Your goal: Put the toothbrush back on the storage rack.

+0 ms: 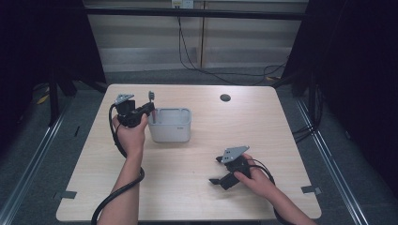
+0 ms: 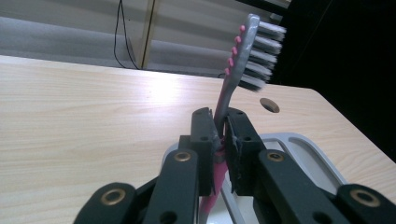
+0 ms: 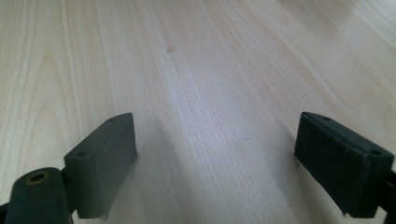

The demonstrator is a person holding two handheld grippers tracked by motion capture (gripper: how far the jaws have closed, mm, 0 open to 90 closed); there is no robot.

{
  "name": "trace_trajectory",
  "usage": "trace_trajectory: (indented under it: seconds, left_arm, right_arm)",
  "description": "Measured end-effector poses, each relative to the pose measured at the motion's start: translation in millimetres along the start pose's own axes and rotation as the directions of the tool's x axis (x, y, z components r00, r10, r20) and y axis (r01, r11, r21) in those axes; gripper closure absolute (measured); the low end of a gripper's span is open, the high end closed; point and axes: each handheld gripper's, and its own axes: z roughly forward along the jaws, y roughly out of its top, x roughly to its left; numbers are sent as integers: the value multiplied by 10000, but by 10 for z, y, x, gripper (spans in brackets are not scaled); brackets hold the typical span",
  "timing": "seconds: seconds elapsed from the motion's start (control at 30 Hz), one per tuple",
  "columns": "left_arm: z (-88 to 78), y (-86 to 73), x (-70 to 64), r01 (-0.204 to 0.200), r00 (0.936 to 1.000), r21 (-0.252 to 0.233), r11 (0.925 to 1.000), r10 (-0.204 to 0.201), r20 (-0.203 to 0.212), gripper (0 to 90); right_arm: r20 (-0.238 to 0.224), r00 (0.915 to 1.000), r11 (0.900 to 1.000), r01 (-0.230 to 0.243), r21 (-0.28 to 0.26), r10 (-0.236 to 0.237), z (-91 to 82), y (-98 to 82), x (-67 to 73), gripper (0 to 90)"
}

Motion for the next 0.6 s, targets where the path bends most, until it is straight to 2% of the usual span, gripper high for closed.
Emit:
trace_trajectory:
  seconds: [0.43, 0.6]
  left_arm:
    - [-122, -78, 17, -21, 9999, 33, 10000, 22, -166, 825]
    - [-165, -108, -6, -107, 9999, 42, 9999, 107, -105, 824]
  right_arm:
    - [-4, 10000, 10000, 15, -2, -15, 0, 0, -1, 120]
    - [-7, 10000, 10000, 36, -17, -36, 2, 0, -3, 120]
